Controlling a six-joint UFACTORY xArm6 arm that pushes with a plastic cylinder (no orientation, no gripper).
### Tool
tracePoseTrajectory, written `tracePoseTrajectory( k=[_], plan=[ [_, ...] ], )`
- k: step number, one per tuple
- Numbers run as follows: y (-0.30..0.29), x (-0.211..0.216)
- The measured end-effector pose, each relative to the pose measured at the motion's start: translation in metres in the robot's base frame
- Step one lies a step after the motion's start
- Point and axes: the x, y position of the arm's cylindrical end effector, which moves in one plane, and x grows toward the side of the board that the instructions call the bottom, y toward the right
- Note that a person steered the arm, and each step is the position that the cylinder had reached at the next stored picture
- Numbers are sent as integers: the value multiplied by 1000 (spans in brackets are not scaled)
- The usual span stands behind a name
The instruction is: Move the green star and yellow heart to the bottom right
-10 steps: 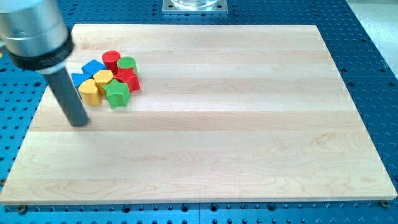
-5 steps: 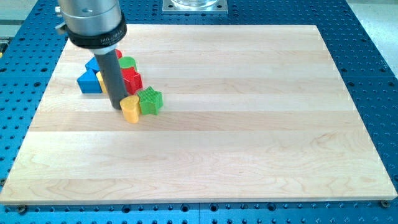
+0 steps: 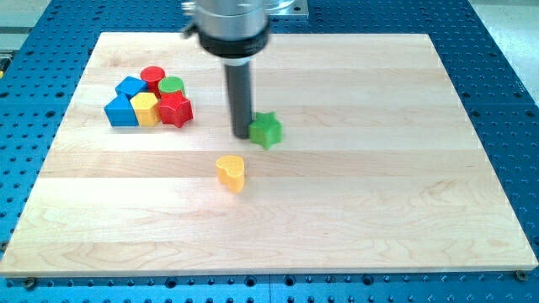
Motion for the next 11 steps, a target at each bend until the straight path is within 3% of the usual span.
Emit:
tracePoseTrajectory(
  k=[1, 3, 4, 6, 7, 8, 9, 10, 11],
  plan=[
    [115, 65],
    [145, 35],
    [207, 49],
    [210, 118],
    [146, 118],
    [23, 133],
    [-71, 98],
    [-75, 74],
    [-31, 58]
  ],
)
